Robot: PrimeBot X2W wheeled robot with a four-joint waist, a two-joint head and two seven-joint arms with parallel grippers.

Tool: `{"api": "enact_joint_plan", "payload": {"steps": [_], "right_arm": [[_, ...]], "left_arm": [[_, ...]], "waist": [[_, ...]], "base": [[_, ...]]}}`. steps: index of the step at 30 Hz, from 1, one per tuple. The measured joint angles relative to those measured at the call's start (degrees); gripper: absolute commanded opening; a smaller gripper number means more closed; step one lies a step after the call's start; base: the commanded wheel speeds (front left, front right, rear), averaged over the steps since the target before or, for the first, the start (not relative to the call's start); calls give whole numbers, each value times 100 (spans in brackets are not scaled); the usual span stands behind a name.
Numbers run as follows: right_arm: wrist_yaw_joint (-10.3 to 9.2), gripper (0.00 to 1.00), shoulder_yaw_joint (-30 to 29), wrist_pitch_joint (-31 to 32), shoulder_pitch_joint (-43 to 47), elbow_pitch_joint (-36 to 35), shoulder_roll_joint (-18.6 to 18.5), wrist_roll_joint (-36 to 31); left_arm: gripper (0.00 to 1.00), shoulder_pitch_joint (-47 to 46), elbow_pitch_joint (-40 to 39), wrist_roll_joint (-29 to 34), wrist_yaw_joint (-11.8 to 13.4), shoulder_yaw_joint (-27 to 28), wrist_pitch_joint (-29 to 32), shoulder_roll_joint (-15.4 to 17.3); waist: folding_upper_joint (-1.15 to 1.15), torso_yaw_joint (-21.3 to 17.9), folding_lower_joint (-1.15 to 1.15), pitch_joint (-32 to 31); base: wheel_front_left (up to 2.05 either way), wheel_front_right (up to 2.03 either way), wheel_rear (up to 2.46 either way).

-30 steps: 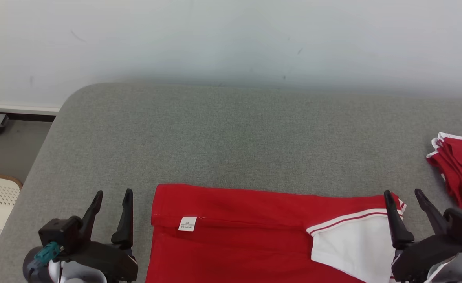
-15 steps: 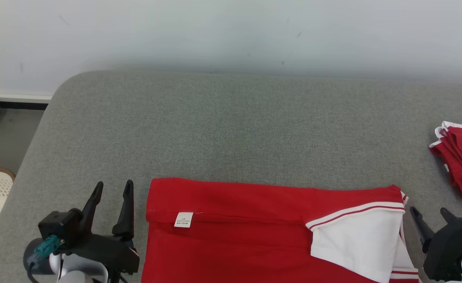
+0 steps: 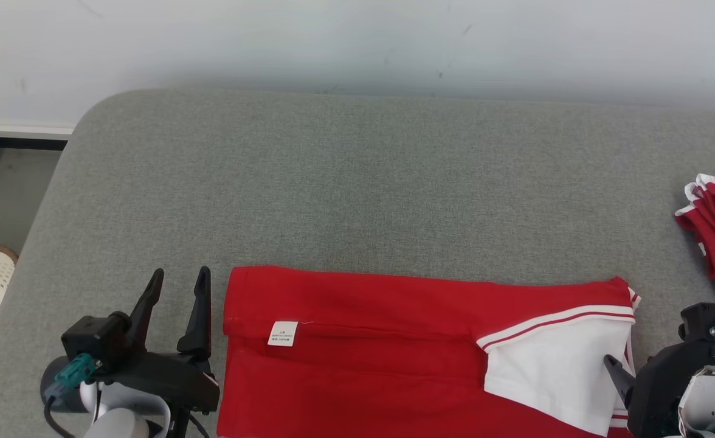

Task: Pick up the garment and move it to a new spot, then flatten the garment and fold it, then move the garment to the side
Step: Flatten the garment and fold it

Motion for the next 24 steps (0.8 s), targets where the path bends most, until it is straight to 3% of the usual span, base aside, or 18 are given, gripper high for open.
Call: {"api": "enact_joint_plan", "payload": {"steps": [5, 16, 17, 18, 19, 21, 22, 24], "right_arm": [[0, 100, -100, 94, -102, 204, -2, -287], [0, 100, -75, 214, -289, 635, -12, -196], [0, 86, -79, 213, -309, 664, -15, -185], [0, 48, -82, 208, -328, 692, -18, -156], [0, 42, -86, 198, -344, 719, -19, -141], [0, 11, -75, 194, -377, 770, -18, -92], [0, 2, -71, 189, -396, 792, -18, -80], [0, 0, -53, 181, -421, 838, -11, -40]], "left_arm": [[100, -21, 29, 19, -16, 2, 0, -44], [100, -70, 73, 47, -63, 20, 0, -102], [100, -72, 78, 48, -64, 19, 0, -108], [100, -73, 85, 48, -65, 19, 0, -110], [100, -73, 90, 48, -66, 21, 0, -110], [100, -76, 93, 49, -89, 21, 0, -112], [100, -78, 97, 51, -91, 20, 0, -113], [100, -79, 102, 51, -101, 21, 0, -113]], "waist": [[0, 63, 0, 24], [0, 169, 0, 89], [0, 176, 0, 93], [0, 183, 0, 95], [0, 187, 0, 97], [0, 196, -1, 102], [0, 198, 0, 103], [0, 201, 0, 105]], "base": [[0, 0, 0], [0, 0, 0], [0, 0, 0], [0, 0, 0], [0, 0, 0], [0, 0, 0], [0, 0, 0], [0, 0, 0]]}}
